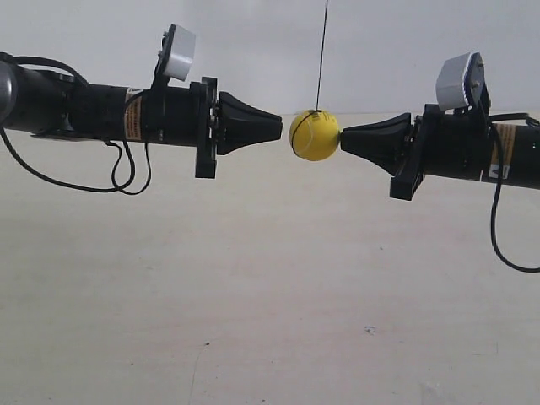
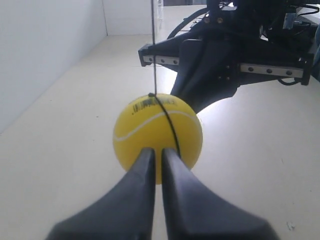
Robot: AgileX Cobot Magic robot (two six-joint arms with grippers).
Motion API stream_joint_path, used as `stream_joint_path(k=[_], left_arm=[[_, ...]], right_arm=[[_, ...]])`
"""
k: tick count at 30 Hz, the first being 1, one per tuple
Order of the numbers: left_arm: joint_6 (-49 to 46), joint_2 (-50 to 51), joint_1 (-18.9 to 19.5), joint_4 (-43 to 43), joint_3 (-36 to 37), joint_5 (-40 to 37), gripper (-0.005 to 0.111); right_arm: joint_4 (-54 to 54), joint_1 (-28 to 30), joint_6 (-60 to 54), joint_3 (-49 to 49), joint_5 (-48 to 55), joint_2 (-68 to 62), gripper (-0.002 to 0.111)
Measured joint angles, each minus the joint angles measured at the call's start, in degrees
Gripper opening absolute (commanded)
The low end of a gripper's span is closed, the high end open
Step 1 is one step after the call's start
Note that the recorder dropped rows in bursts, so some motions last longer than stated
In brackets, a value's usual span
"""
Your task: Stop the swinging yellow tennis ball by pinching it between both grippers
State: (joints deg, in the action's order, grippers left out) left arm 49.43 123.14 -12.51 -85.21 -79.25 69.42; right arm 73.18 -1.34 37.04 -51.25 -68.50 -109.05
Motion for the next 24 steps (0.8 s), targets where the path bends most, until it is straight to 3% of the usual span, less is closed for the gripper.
stream_joint_path(k=[7, 24], left_arm=[[0.0, 0.0, -1.8, 0.1, 0.0, 0.0, 0.005], [0.0, 0.1, -2.0, 0.1, 0.0, -2.0, 0.005]], right_arm=[[0.0, 0.0, 0.0, 0.0, 0.0, 0.0, 0.0], [0.0, 0.0, 0.0, 0.0, -0.4, 0.0, 0.0]])
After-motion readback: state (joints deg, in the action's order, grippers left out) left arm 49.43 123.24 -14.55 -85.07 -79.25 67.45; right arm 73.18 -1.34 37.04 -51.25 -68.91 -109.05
